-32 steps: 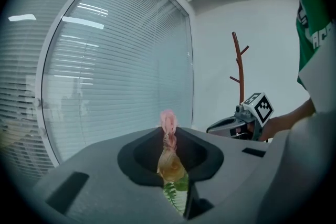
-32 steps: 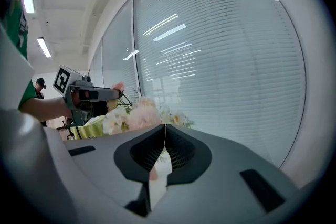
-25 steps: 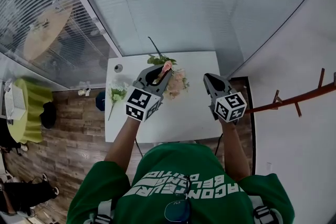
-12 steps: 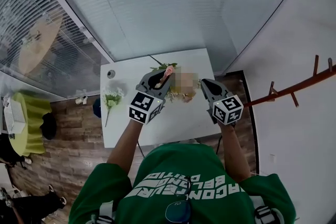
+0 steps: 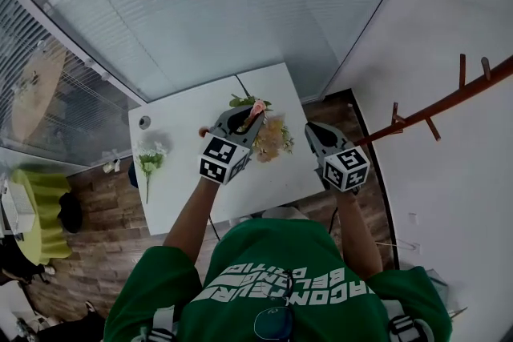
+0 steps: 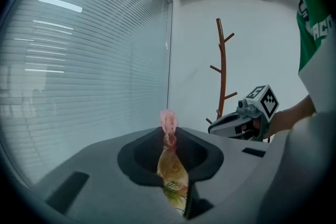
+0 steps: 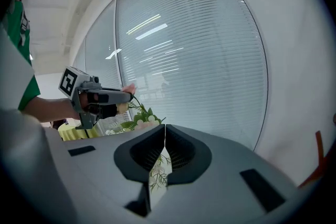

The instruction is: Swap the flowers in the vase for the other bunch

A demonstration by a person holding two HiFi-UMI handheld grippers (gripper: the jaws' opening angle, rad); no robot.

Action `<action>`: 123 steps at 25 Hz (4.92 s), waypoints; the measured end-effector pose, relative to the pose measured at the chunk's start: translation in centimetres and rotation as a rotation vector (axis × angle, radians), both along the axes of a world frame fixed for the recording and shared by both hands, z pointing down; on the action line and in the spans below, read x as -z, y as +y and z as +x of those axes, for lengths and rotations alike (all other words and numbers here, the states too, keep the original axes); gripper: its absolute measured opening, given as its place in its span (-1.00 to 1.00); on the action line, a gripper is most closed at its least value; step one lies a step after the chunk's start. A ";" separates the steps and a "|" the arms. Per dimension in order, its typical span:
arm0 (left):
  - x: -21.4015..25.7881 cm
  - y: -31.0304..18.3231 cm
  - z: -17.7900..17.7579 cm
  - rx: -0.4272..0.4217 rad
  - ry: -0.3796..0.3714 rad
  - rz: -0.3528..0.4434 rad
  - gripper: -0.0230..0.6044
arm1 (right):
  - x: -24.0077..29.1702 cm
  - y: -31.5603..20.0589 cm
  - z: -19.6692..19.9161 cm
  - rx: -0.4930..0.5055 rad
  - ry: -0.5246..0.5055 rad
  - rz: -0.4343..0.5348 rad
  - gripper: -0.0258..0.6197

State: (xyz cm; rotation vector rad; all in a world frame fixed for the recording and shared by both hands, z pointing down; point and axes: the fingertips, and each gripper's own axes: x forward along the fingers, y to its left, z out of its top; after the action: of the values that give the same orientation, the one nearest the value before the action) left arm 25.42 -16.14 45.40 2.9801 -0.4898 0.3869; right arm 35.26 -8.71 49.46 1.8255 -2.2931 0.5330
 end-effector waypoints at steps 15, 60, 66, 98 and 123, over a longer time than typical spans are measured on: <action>-4.9 2.9 8.4 -0.103 -0.063 -0.042 -0.71 | -2.8 4.9 7.1 -0.097 -0.025 -0.055 -0.88; -25.8 7.3 9.0 -0.103 -0.404 -0.255 -0.44 | -10.4 7.2 7.9 -0.075 -0.099 -0.196 -0.88; -23.7 7.2 8.4 -0.080 -0.368 -0.248 -0.40 | -9.9 6.9 7.5 -0.055 -0.100 -0.184 -0.88; -9.3 -0.3 -15.7 0.488 -0.067 -0.137 -0.89 | -4.7 -5.6 -12.4 0.381 -0.095 -0.059 -0.88; -7.3 -2.7 -26.6 0.508 -0.010 -0.114 -0.90 | -2.9 -8.3 -21.5 0.363 -0.017 -0.045 -0.88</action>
State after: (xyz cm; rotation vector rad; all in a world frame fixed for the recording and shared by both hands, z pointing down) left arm -1.20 -18.85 52.71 2.6137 -1.1427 0.3613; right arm 13.80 -17.05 52.33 1.3411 -2.5180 0.5342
